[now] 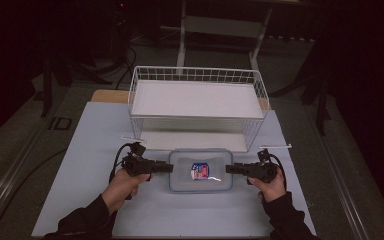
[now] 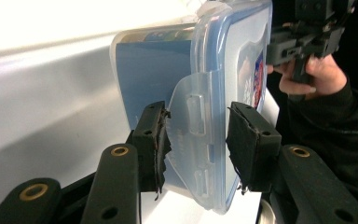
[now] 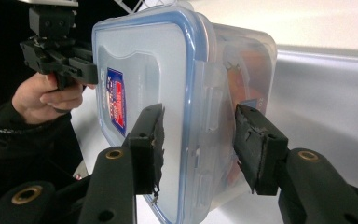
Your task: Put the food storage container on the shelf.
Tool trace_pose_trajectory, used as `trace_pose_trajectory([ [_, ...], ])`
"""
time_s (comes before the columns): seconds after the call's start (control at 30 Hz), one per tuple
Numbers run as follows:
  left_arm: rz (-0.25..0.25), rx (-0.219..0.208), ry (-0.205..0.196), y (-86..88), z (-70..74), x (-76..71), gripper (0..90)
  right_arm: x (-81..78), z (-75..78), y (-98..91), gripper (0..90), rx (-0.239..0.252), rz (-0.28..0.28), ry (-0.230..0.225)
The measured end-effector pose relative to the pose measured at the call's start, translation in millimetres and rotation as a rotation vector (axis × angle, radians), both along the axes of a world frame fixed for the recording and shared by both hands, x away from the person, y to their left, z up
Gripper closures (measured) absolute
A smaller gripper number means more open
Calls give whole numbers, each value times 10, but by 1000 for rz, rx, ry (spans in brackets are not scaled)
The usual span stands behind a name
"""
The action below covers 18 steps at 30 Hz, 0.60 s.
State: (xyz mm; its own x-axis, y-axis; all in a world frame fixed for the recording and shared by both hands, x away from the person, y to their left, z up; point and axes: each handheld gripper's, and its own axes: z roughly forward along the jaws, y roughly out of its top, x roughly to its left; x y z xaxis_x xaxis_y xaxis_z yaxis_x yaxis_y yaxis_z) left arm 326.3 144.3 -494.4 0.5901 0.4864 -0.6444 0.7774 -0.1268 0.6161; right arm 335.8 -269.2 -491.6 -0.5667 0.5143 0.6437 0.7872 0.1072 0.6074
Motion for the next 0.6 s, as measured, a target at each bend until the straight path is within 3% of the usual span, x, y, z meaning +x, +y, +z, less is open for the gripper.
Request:
trace_pose_trajectory([
  [0.37,32,-8,-35,38,75,100,576,111,73,51,537,-1,-12,-32],
  [0.6,67,-31,-83,45,197,276,575,262,189,60,537,5,-24,-64],
])
